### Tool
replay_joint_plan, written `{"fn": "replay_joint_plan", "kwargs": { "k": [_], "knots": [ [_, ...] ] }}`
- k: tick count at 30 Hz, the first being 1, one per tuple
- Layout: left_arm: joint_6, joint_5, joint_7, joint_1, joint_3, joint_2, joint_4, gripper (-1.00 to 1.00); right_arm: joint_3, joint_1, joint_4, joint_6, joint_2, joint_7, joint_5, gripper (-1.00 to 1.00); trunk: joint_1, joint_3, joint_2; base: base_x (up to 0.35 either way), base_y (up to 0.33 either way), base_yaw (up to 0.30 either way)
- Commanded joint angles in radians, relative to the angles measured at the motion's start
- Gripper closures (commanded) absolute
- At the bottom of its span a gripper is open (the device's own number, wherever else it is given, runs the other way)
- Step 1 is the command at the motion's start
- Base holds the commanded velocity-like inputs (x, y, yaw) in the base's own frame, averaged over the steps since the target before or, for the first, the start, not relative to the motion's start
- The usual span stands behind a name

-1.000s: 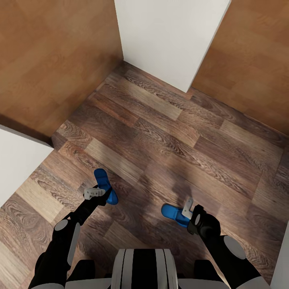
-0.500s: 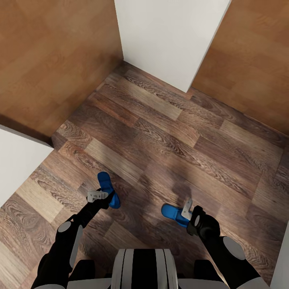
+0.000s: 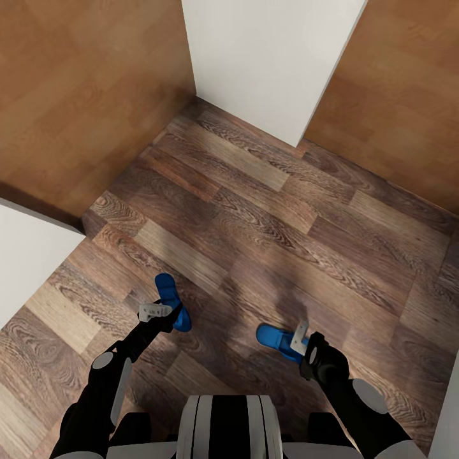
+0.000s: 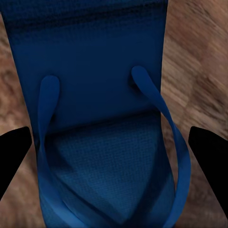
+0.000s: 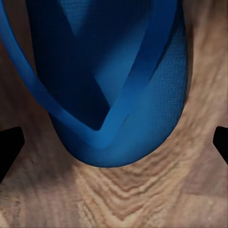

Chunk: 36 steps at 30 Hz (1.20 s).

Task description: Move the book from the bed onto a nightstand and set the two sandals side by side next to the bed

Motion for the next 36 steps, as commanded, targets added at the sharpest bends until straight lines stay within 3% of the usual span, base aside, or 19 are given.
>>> {"fn": "replay_joint_plan", "kwargs": {
  "k": [1, 3, 4, 12, 36],
  "knots": [
    [0.005, -0.008, -0.008, -0.001, 0.004, -0.002, -0.002, 1.00, 0.002, -0.001, 0.004, -0.001, -0.001, 0.003, 0.011, -1.00, 0.000, -0.001, 0.000, 0.000, 0.000, 0.000],
    [0.005, -0.008, -0.008, -0.001, 0.004, -0.002, -0.002, 1.00, 0.003, -0.001, 0.016, -0.006, 0.000, -0.008, 0.011, -1.00, 0.000, -0.001, 0.000, 0.000, 0.000, 0.000],
    [0.005, -0.008, -0.008, -0.001, 0.004, -0.002, -0.002, 1.00, 0.003, -0.001, 0.188, -0.007, 0.000, -0.094, 0.011, -1.00, 0.000, -0.001, 0.000, 0.000, 0.000, 0.000],
    [0.005, -0.008, -0.008, -0.001, 0.004, -0.002, -0.002, 1.00, 0.004, -0.001, 0.299, -0.009, -0.001, -0.232, 0.010, -1.00, 0.000, -0.001, 0.000, 0.000, 0.000, 0.000],
    [0.003, -0.008, -0.007, -0.001, 0.004, -0.002, 0.000, 1.00, 0.005, 0.000, 0.254, -0.010, -0.003, -0.243, 0.009, -1.00, 0.000, -0.001, 0.000, 0.051, 0.000, 0.000]
  ]
}}
